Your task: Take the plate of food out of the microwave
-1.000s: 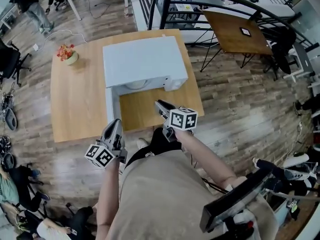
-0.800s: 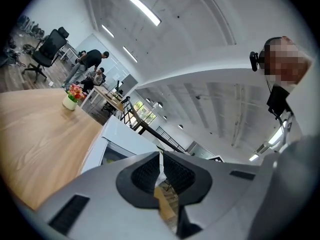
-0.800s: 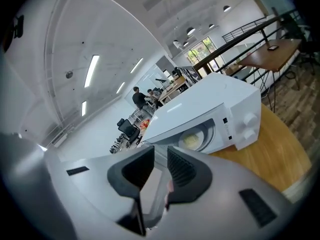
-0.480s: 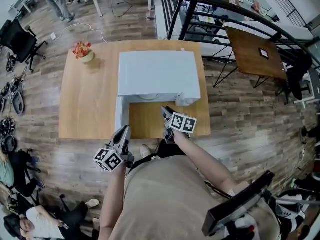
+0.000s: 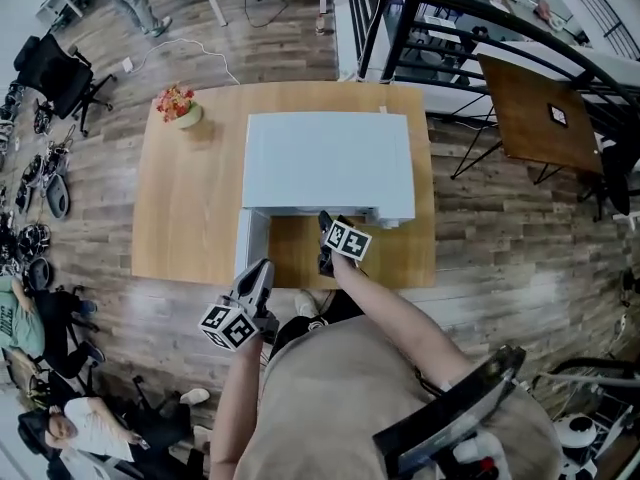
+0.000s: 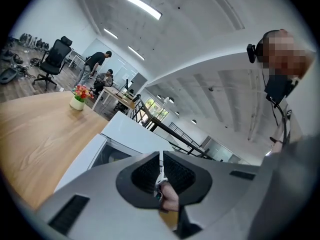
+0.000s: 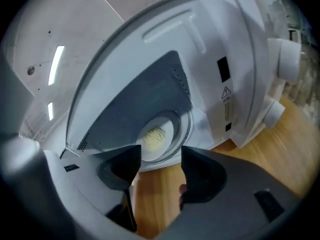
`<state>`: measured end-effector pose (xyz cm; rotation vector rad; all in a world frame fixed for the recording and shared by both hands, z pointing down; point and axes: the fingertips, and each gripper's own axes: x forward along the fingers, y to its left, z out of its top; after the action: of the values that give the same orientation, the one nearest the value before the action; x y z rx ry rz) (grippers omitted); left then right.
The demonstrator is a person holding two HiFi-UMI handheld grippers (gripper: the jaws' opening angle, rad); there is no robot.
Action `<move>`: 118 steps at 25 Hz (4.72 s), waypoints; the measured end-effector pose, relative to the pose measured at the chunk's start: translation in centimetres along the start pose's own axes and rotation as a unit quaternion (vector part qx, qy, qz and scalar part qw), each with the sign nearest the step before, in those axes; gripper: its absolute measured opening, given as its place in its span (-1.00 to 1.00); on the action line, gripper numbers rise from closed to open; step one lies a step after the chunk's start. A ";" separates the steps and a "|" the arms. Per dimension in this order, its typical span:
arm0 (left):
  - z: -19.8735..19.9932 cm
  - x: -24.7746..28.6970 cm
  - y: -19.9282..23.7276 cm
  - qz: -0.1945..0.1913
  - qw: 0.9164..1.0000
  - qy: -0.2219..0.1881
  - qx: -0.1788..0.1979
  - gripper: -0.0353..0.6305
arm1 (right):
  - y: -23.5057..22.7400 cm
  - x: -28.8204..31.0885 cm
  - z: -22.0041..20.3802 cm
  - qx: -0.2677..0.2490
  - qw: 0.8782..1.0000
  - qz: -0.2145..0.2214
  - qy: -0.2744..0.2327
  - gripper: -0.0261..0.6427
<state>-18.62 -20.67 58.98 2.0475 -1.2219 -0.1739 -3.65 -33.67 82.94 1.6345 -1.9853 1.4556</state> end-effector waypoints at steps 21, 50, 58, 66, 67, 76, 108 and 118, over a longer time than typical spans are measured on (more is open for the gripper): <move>-1.3 -2.0 2.4 0.022 0.999 0.041 0.019 -0.88 | -2.3 7.8 -1.8 0.018 0.983 -0.176 -0.046 -0.08; -3.2 -6.5 3.4 -0.023 0.997 0.074 0.030 -0.88 | -3.4 1.9 -2.5 0.352 0.921 0.108 -0.129 -0.88; -4.3 -7.6 2.8 -0.037 0.995 0.082 0.033 -0.88 | -3.8 -1.1 -2.5 0.385 0.896 0.174 -0.135 -0.88; -4.4 -7.5 2.6 -0.034 0.996 0.075 0.019 -0.88 | -2.5 -4.5 -2.1 0.366 0.897 0.222 -0.109 -0.88; -4.4 -7.3 2.5 -0.034 0.997 0.073 0.018 -0.88 | -2.4 -5.1 -2.1 0.362 0.898 0.228 -0.103 -0.88; -6.2 -4.3 -0.2 -0.025 0.997 0.070 0.003 -0.88 | -4.1 -11.5 -1.8 0.318 0.912 0.257 -0.037 -0.88; -10.4 -7.3 -7.7 0.022 1.000 -0.006 -0.007 -0.88 | -5.6 -33.5 3.2 0.265 0.890 0.371 -0.023 -0.88; -10.2 -5.3 -7.3 0.027 1.000 -0.011 -0.002 -0.88 | -8.0 -35.4 5.7 0.259 0.890 0.372 -0.043 -0.88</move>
<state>-11.65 -9.05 60.28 2.0129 -1.2871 -0.1731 18.68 -14.44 60.93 1.0995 -2.5959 2.3818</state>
